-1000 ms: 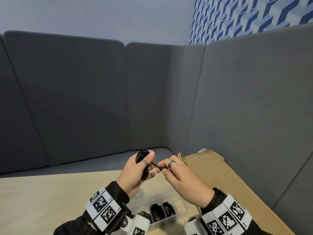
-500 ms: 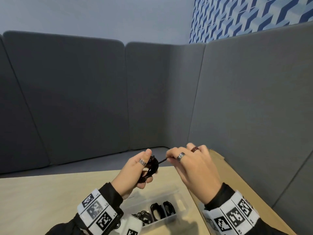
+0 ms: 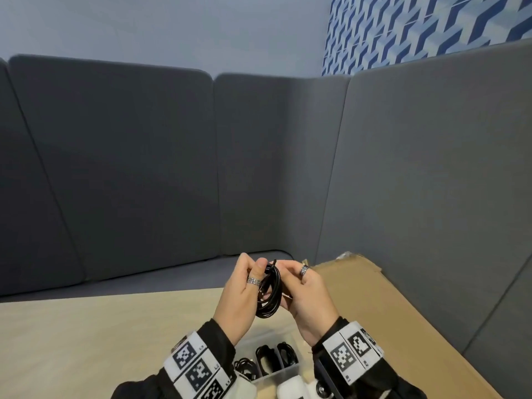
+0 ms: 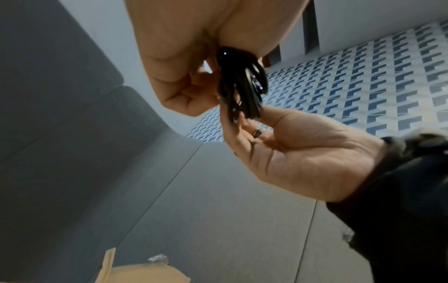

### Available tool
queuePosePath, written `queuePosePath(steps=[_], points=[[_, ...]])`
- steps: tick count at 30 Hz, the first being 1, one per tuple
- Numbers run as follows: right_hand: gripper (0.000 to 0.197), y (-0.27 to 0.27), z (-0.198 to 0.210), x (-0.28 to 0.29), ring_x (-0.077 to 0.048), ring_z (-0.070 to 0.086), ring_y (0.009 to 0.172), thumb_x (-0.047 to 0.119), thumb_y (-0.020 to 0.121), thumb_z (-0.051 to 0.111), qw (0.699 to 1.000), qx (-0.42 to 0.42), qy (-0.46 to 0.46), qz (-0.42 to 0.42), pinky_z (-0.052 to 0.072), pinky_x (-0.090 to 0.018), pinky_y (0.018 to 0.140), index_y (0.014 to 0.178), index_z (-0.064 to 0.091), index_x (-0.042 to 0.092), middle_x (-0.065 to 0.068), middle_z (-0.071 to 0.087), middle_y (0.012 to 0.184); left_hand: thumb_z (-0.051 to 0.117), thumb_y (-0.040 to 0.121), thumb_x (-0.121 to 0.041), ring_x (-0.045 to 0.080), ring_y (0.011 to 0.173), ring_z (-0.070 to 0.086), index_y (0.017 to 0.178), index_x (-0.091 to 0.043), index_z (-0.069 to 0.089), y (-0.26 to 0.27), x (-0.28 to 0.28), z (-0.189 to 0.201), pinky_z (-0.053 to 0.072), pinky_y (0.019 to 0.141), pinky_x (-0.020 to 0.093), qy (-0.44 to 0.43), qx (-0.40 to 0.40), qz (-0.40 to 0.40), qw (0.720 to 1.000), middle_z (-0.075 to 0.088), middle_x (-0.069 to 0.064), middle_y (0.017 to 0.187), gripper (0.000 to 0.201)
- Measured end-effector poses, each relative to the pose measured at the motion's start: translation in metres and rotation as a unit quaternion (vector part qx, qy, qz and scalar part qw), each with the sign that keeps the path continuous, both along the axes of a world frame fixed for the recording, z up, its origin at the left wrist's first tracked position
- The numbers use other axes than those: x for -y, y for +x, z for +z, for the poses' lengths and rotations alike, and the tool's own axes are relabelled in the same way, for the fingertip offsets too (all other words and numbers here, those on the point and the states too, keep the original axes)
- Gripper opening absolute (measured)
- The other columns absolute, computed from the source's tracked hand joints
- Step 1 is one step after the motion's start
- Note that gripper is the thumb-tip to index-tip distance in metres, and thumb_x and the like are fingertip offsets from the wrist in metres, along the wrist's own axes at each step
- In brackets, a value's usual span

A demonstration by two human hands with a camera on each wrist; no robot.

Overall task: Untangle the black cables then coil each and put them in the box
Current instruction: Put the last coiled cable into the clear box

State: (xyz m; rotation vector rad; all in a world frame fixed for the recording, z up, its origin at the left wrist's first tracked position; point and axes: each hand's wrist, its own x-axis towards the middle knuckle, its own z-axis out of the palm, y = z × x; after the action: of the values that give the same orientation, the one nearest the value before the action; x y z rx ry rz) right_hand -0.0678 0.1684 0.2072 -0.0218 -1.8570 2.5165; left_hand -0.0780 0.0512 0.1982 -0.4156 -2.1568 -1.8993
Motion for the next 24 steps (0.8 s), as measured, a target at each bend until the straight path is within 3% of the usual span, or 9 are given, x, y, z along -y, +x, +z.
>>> queuePosePath(steps=[4, 8, 9, 12, 14, 16, 17, 20, 24], points=[[0.015, -0.001, 0.0, -0.005, -0.011, 0.064, 0.068, 0.015, 0.094, 0.052, 0.998, 0.005, 0.041, 0.042, 0.051, -0.023, 0.062, 0.093, 0.064, 0.006, -0.003, 0.07, 0.075, 0.036, 0.082, -0.051, 0.002, 0.056, 0.039, 0.072, -0.011, 0.037, 0.0, 0.0, -0.002, 0.036, 0.059, 0.019, -0.009, 0.027, -0.01, 1.0, 0.04, -0.005, 0.063, 0.041], [0.025, 0.004, 0.003, -0.014, -0.015, 0.062, 0.07, 0.028, 0.094, 0.053, 0.993, -0.006, 0.058, 0.102, 0.052, -0.026, 0.069, 0.091, 0.061, 0.005, -0.008, 0.067, 0.079, 0.04, 0.087, -0.058, 0.019, 0.086, 0.055, 0.095, 0.002, 0.049, -0.006, 0.004, -0.003, 0.047, 0.087, 0.039, 0.052, 0.149, -0.11, 0.981, 0.056, 0.017, 0.09, 0.062], [0.021, 0.005, 0.002, -0.016, -0.016, 0.065, 0.073, 0.026, 0.091, 0.057, 0.991, -0.016, 0.073, 0.107, 0.052, -0.027, 0.071, 0.091, 0.061, 0.006, -0.007, 0.069, 0.08, 0.04, 0.088, -0.056, 0.022, 0.09, 0.058, 0.102, 0.003, 0.05, -0.004, 0.003, -0.002, 0.049, 0.088, 0.04, 0.058, 0.166, -0.122, 0.977, 0.06, 0.02, 0.097, 0.062], [0.005, 0.007, 0.001, -0.021, -0.008, 0.066, 0.068, 0.013, 0.089, 0.059, 0.986, -0.044, 0.116, 0.112, 0.05, -0.019, 0.066, 0.088, 0.06, 0.008, -0.002, 0.071, 0.073, 0.042, 0.083, -0.058, 0.027, 0.088, 0.064, 0.107, -0.001, 0.048, 0.0, 0.001, 0.0, 0.055, 0.065, 0.036, 0.081, 0.215, -0.162, 0.96, 0.062, 0.018, 0.102, 0.063], [0.011, 0.008, 0.002, -0.023, -0.001, 0.06, 0.06, 0.013, 0.092, 0.055, 0.981, -0.06, 0.149, 0.11, 0.047, -0.015, 0.063, 0.086, 0.062, 0.006, 0.002, 0.066, 0.067, 0.059, 0.078, -0.06, 0.03, 0.09, 0.065, 0.105, -0.009, 0.05, 0.004, 0.002, 0.003, 0.053, 0.056, 0.033, 0.072, 0.225, -0.212, 0.948, 0.062, 0.017, 0.103, 0.058], [0.019, 0.005, 0.001, -0.027, -0.006, 0.061, 0.072, 0.022, 0.094, 0.053, 0.969, -0.079, 0.218, 0.09, 0.05, -0.023, 0.074, 0.088, 0.065, 0.008, -0.003, 0.066, 0.077, 0.077, 0.061, -0.04, 0.016, 0.074, 0.061, 0.097, -0.02, 0.051, 0.008, 0.005, 0.006, 0.05, 0.054, 0.028, 0.027, 0.213, -0.25, 0.944, 0.058, 0.007, 0.089, 0.048], [0.022, 0.004, 0.0, -0.029, -0.01, 0.062, 0.082, 0.031, 0.093, 0.053, 0.956, -0.093, 0.267, 0.081, 0.049, -0.029, 0.084, 0.089, 0.067, 0.014, -0.004, 0.067, 0.085, 0.081, 0.059, -0.028, 0.01, 0.069, 0.058, 0.098, -0.019, 0.047, 0.006, 0.006, 0.004, 0.048, 0.054, 0.026, 0.008, 0.21, -0.258, 0.943, 0.055, 0.005, 0.087, 0.053], [0.032, -0.001, -0.005, -0.036, -0.02, 0.054, 0.105, 0.057, 0.082, 0.049, 0.923, -0.104, 0.359, 0.096, 0.041, -0.037, 0.097, 0.091, 0.067, 0.031, -0.003, 0.063, 0.098, 0.077, 0.063, -0.002, 0.007, 0.066, 0.058, 0.106, -0.013, 0.037, 0.004, 0.007, -0.001, 0.047, 0.055, 0.025, 0.002, 0.24, -0.235, 0.942, 0.052, 0.007, 0.094, 0.06], [0.014, -0.001, 0.0, -0.038, -0.016, 0.045, 0.103, 0.035, 0.095, 0.048, 0.892, -0.11, 0.419, 0.129, 0.037, -0.013, 0.082, 0.093, 0.061, 0.03, 0.007, 0.052, 0.088, 0.067, 0.061, 0.005, 0.013, 0.067, 0.056, 0.117, -0.017, 0.042, 0.003, 0.007, -0.006, 0.043, 0.056, 0.028, 0.071, 0.31, -0.259, 0.912, 0.061, 0.005, 0.087, 0.065]])
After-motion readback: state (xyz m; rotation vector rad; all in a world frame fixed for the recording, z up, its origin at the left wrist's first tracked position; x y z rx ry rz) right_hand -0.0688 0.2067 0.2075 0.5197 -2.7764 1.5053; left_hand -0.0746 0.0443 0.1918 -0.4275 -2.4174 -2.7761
